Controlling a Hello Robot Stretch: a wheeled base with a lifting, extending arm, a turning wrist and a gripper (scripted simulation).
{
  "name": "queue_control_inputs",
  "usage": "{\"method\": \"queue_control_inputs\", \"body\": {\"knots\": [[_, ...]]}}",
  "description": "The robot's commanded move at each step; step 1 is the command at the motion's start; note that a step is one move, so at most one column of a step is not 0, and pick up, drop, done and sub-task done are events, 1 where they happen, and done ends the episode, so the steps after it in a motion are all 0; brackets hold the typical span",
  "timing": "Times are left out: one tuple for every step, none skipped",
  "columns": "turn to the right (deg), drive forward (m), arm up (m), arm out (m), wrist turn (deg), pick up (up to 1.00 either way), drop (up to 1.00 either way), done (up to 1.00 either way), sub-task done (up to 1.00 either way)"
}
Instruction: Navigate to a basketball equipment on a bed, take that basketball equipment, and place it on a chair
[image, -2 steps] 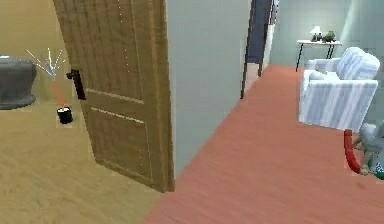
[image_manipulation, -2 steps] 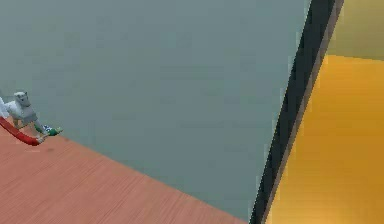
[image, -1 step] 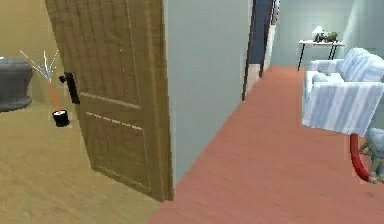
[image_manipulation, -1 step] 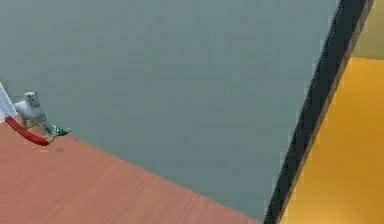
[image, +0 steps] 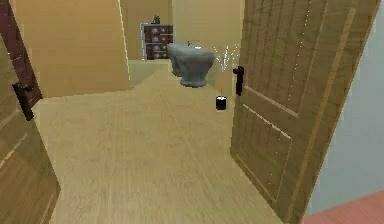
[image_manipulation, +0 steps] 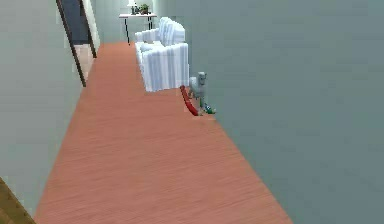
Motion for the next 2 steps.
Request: {"method": "queue_control_inputs", "body": {"knots": [[-12.0, 0.0, 0.0, 0.0, 0.0, 0.0, 0.0, 0.0, 0.0], [0.0, 0.55, 0.0, 0.0, 0.0, 0.0, 0.0, 0.0, 0.0]]}}
